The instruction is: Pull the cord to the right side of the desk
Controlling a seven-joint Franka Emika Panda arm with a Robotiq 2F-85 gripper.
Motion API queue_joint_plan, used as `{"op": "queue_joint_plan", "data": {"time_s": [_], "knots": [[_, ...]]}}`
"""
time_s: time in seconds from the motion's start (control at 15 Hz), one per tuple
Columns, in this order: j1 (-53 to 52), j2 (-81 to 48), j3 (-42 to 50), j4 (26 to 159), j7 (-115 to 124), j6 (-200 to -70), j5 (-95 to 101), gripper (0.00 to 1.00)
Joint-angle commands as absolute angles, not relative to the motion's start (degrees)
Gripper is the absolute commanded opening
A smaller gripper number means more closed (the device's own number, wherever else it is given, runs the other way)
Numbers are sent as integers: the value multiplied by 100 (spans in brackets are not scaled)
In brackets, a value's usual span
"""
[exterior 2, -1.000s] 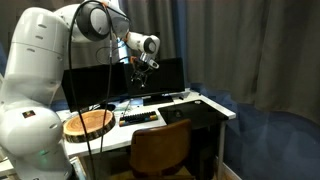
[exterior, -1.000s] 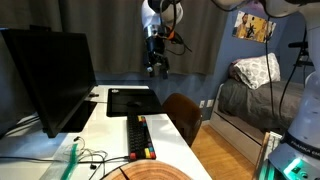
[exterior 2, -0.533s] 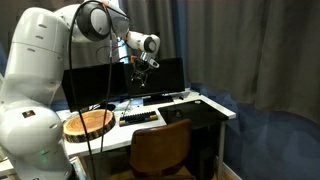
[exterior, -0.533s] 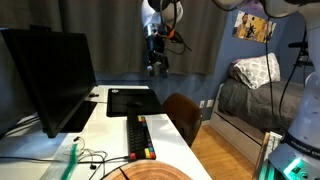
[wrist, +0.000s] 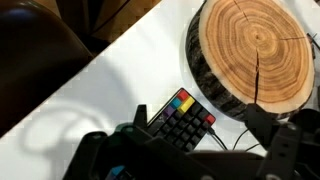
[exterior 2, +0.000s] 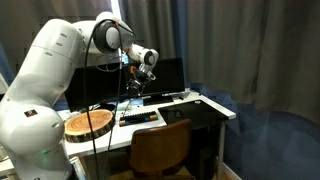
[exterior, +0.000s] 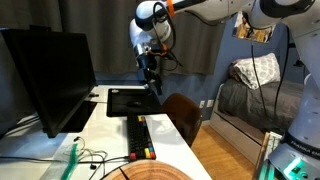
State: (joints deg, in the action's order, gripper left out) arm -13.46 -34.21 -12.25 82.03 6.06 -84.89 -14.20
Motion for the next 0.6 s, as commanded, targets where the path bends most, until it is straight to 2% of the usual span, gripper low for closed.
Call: {"op": "queue_joint_plan", "data": {"time_s": [0.0, 0.53], "knots": [[-1511, -3992, -1340, 7667, 341, -8250, -1589, 100], [-1677, -4292, -1382, 7700, -70, -8501, -1470, 100]]}}
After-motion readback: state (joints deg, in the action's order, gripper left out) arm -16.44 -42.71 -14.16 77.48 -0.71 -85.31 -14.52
